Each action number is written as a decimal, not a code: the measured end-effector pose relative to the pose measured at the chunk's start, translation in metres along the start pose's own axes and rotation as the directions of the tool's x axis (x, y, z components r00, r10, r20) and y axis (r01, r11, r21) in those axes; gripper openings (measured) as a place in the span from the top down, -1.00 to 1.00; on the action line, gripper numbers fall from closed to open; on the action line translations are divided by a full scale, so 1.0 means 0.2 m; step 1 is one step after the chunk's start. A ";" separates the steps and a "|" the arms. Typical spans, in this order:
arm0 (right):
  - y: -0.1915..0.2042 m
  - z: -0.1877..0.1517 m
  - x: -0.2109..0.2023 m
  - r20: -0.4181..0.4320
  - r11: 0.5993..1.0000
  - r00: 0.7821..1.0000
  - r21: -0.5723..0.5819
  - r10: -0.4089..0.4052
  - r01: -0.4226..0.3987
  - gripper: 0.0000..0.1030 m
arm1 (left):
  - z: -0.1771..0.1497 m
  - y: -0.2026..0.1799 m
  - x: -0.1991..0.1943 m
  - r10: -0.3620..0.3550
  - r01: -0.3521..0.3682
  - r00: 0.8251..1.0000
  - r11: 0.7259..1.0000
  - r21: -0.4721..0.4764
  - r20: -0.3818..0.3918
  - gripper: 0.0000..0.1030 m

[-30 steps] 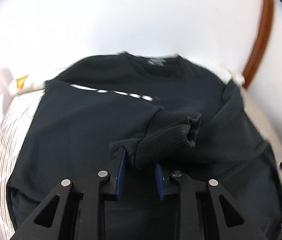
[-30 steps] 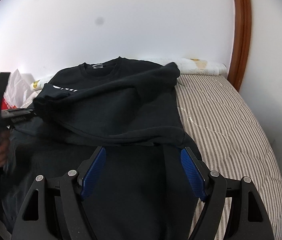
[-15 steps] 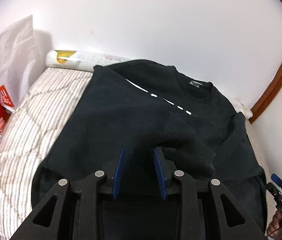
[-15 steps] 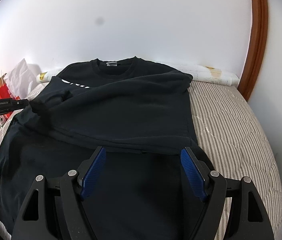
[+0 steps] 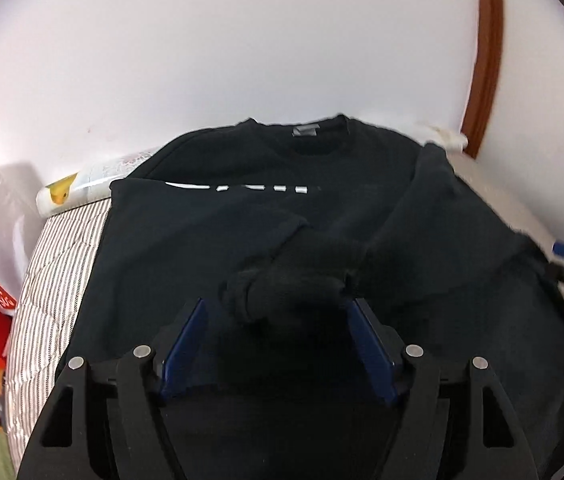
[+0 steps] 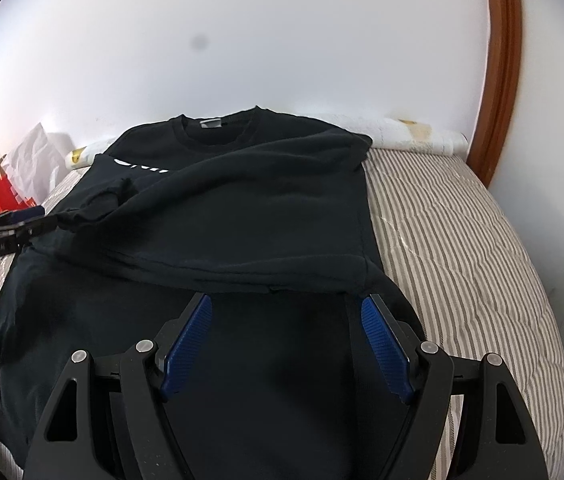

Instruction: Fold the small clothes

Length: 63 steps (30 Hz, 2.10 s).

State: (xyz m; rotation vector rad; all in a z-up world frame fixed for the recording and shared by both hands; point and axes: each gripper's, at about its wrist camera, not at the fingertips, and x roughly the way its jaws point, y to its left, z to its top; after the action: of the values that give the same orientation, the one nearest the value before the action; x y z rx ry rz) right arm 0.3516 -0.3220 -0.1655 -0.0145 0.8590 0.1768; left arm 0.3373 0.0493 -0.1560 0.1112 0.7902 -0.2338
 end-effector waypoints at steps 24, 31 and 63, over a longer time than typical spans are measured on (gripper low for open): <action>-0.05 -0.01 0.05 -0.022 0.999 1.000 0.026 -0.018 0.019 -0.49 | -0.05 0.65 -0.03 0.093 -0.056 0.995 0.846 -0.529 0.044 0.73; 0.01 0.02 0.08 -0.016 1.000 1.000 -0.005 -0.015 0.015 -0.48 | -0.12 0.69 0.04 0.087 -0.098 0.995 0.852 -0.515 -0.046 0.31; -0.24 0.12 0.20 -0.038 0.998 0.997 0.027 -0.060 0.061 0.34 | -0.06 0.68 0.14 0.218 -0.226 0.974 0.881 -0.414 -0.067 0.62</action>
State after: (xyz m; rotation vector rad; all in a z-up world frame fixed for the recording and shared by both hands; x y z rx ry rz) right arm 0.4025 -0.3610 -0.1821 -0.0179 0.8967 0.1083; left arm 0.3810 0.1784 -0.1830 -0.2044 0.8231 0.1604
